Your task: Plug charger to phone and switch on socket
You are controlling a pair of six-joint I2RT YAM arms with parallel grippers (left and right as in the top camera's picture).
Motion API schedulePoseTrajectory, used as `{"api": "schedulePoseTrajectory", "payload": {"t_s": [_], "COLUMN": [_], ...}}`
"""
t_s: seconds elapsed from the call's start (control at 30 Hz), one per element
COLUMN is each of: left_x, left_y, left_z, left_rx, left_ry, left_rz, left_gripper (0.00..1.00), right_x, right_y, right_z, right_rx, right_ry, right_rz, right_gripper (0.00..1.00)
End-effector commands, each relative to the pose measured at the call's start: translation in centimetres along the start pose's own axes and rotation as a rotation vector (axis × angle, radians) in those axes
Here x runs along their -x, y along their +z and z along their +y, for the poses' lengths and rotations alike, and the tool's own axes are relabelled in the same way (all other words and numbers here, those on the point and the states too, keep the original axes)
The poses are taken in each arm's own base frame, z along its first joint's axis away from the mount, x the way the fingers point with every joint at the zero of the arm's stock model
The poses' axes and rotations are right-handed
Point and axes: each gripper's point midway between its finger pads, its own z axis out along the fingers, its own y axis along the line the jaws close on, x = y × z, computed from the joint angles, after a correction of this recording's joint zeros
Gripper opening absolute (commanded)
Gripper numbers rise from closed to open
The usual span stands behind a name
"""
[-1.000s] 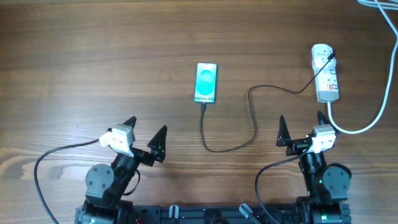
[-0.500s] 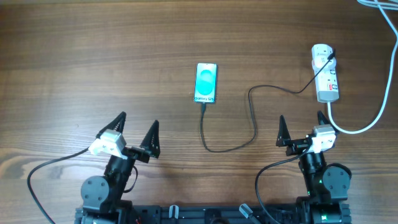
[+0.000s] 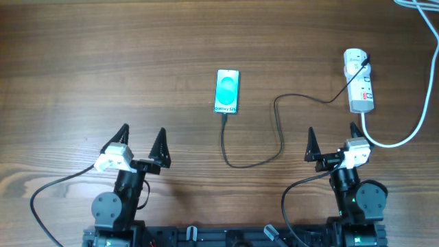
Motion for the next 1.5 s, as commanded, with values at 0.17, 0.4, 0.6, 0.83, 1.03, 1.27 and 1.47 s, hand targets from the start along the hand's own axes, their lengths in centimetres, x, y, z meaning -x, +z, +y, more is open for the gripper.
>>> {"api": "schedulePoseTrajectory", "payload": {"t_s": [0.17, 0.4, 0.6, 0.83, 1.03, 1.27, 1.47], "left_x": [-2.9, -3.0, -2.9, -2.6, -2.4, -2.6, -2.7], "left_y": [-0.4, -0.4, -0.5, -0.6, -0.7, -0.6, -0.6], "left_z": [3.1, 3.0, 3.3, 4.2, 4.9, 4.4, 4.2], "left_rx": [0.138, 0.127, 0.141, 0.196, 0.227, 0.197, 0.184], "left_ry": [0.065, 0.182, 0.236, 0.242, 0.243, 0.278, 0.277], "left_rz": [0.112, 0.121, 0.123, 0.111, 0.106, 0.117, 0.119], "left_gripper": [1.00, 1.00, 1.00, 1.00, 1.00, 1.00, 1.00], "right_x": [0.2, 0.2, 0.2, 0.2, 0.2, 0.2, 0.2], "right_y": [-0.1, -0.1, -0.1, -0.1, -0.1, -0.1, -0.1], "right_z": [-0.3, -0.3, -0.3, -0.3, -0.3, -0.3, -0.3], "right_rx": [-0.018, -0.018, -0.018, -0.018, -0.018, -0.018, -0.018], "right_ry": [-0.019, -0.019, -0.019, -0.018, -0.018, -0.019, -0.018], "right_rz": [-0.011, -0.011, -0.011, -0.011, -0.010, -0.010, -0.010], "right_gripper": [1.00, 1.00, 1.00, 1.00, 1.00, 1.00, 1.00]}}
